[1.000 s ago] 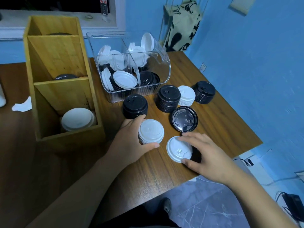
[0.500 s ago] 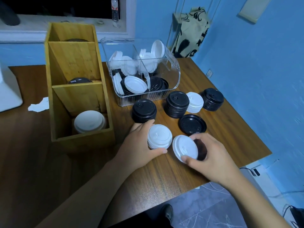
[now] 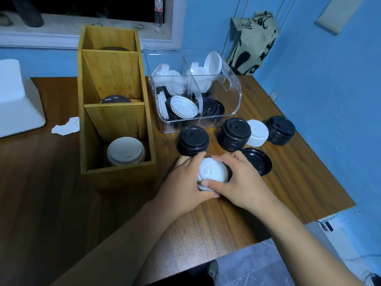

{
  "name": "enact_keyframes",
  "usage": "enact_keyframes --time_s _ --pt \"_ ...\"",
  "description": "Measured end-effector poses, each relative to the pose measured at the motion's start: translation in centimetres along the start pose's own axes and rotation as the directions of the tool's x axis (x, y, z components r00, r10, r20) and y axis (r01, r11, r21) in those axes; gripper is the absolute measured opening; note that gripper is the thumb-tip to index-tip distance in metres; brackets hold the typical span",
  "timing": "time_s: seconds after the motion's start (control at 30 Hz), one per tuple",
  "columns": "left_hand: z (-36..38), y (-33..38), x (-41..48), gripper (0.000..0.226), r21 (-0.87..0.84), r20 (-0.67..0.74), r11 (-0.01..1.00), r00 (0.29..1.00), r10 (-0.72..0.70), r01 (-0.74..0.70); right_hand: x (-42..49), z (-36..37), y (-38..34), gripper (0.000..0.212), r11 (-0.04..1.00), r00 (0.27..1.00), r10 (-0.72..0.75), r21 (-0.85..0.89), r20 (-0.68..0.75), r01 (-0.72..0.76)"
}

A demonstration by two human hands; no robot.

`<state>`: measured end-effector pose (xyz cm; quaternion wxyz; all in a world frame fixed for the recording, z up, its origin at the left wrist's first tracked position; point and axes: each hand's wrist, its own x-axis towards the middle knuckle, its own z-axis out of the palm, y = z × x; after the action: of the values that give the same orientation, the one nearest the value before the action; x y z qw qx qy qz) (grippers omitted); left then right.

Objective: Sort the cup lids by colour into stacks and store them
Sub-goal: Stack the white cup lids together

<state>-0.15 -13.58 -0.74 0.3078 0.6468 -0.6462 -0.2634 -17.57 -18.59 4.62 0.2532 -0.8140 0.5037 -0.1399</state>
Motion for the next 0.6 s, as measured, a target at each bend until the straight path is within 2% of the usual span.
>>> enact_keyframes --time_s 0.2,0.37,0.5,0.6 --pt "0.1 -0.2 0.0 0.091 0.033 -0.006 0.998 0.999 0.054 -0.054 0.5 0.0 0.2 0.069 0.999 0.996 0.034 0.020 0.079 -0.036" --pt "-0.1 0.0 -0.1 0.085 0.023 -0.053 0.995 0.994 0.095 -0.094 1.3 -0.6 -0.5 0.070 0.992 0.986 0.085 -0.106 0.144 -0.070" --pt "0.0 0.0 -0.2 0.085 0.034 -0.056 0.995 0.994 0.091 -0.089 1.1 -1.4 -1.1 0.065 0.976 0.981 0.069 -0.214 0.179 -0.030" --pt "-0.2 0.1 -0.2 0.084 0.043 -0.043 0.995 0.995 0.093 -0.091 2.3 -2.7 -2.2 0.060 0.972 0.995 -0.017 -0.230 0.096 0.039"
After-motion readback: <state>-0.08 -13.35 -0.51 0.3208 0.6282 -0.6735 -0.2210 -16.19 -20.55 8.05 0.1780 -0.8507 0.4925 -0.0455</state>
